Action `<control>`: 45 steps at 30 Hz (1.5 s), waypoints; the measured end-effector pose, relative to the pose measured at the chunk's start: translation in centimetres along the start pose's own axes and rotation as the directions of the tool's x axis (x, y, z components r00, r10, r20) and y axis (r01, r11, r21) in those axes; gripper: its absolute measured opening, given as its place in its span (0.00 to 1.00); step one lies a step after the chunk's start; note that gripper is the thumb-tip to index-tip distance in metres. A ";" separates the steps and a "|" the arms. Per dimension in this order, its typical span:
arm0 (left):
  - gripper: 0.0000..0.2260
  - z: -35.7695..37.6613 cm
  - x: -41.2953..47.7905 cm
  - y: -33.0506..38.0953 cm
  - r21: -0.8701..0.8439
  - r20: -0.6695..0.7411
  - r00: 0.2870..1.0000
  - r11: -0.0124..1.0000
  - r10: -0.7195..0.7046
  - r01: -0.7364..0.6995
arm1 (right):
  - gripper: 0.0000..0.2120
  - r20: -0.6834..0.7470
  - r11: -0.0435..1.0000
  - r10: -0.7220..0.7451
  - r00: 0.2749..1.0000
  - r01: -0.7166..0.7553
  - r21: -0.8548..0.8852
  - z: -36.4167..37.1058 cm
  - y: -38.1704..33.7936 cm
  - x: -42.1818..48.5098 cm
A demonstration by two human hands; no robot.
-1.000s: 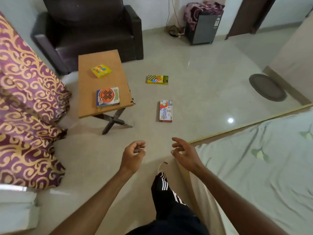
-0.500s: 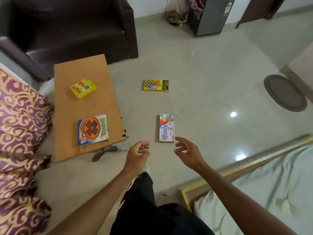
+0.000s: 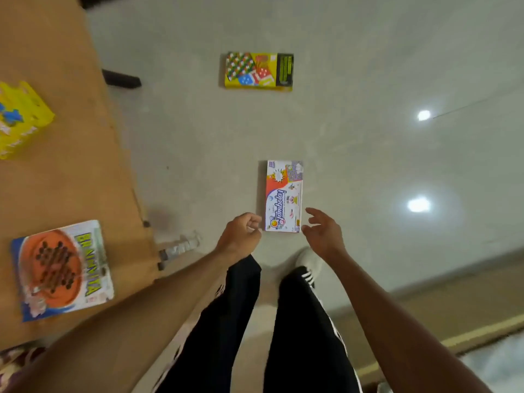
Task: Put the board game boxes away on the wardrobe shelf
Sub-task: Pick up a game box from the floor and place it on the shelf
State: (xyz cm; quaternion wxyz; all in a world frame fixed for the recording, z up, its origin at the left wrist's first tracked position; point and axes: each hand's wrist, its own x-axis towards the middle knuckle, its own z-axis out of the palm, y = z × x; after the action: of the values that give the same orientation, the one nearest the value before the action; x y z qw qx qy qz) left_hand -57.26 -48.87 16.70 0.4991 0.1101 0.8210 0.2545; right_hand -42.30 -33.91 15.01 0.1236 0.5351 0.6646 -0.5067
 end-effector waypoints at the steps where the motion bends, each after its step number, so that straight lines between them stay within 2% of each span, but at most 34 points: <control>1: 0.14 1.1 3.2 -0.8 0.036 0.029 0.999 0.999 -0.016 0.015 | 0.22 0.014 1.000 0.029 0.999 -0.029 0.000 1.0 1.2 3.3; 4: 0.12 5.5 14.1 -4.1 0.120 0.077 0.993 0.989 -0.093 0.083 | 0.23 0.057 0.997 0.060 0.997 -0.057 -0.049 5.0 6.5 13.2; 7: 0.13 10.2 24.6 -7.6 0.111 0.017 0.986 0.980 -0.167 0.164 | 0.25 0.079 0.987 0.063 0.995 -0.051 -0.153 9.0 12.5 21.7; 10: 0.23 14.2 32.6 -11.0 0.054 -0.025 0.972 0.971 -0.233 0.234 | 0.28 0.089 0.970 0.046 0.995 -0.023 -0.244 11.9 16.9 28.3; 15: 0.29 17.4 38.5 -14.6 -0.073 0.008 0.966 0.963 -0.258 0.258 | 0.32 0.131 0.988 -0.051 0.990 0.069 -0.138 15.0 20.6 35.0; 18: 0.31 16.7 37.1 -14.4 -0.114 0.052 0.970 0.964 -0.238 0.242 | 0.29 0.124 0.987 -0.080 0.989 0.096 -0.130 14.2 18.5 34.4; 21: 0.30 14.4 32.6 -13.1 -0.219 0.034 0.977 0.952 -0.209 0.212 | 0.29 0.139 0.967 -0.154 0.978 0.178 -0.182 11.3 14.0 31.0; 24: 0.28 10.8 24.7 -9.7 -0.300 0.016 0.974 0.928 -0.225 0.219 | 0.30 0.213 0.923 -0.232 0.949 0.284 -0.260 6.8 8.1 25.1; 28: 0.27 5.4 9.3 -3.3 -0.389 -0.013 0.979 0.903 -0.205 0.184 | 0.32 0.348 0.856 -0.301 0.888 0.413 -0.313 0.3 -0.1 13.3; 31: 0.27 2.3 -1.4 -0.7 -0.450 -0.089 0.975 0.882 -0.203 0.142 | 0.33 0.430 0.792 -0.367 0.825 0.519 -0.320 -3.9 -5.2 4.5; 34: 0.27 -0.1 -12.2 1.7 -0.520 -0.191 0.969 0.853 -0.160 0.038 | 0.34 0.502 0.721 -0.429 0.751 0.620 -0.311 -7.1 -9.7 -4.2; 39: 0.23 -1.5 -29.0 2.6 -0.646 -0.361 0.916 0.756 -0.175 -0.111 | 0.34 0.614 0.610 -0.468 0.635 0.736 -0.295 -8.5 -13.9 -17.2; 43: 0.24 -0.1 -39.5 -1.8 -0.663 -0.517 0.820 0.721 -0.247 -0.202 | 0.34 0.734 0.473 -0.457 0.503 0.836 -0.278 -5.2 -14.9 -26.5; 45: 0.29 0.6 -43.9 -5.1 -0.683 -0.572 0.758 0.694 -0.314 -0.227 | 0.33 0.787 0.408 -0.432 0.441 0.874 -0.265 -2.0 -15.0 -30.8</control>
State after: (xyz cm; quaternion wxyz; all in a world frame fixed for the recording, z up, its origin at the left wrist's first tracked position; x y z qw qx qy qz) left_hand -35.36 -72.08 47.33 0.1901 -0.2101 0.7765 0.5628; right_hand -41.82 -49.01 45.78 0.2798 -0.0695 0.8758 -0.3872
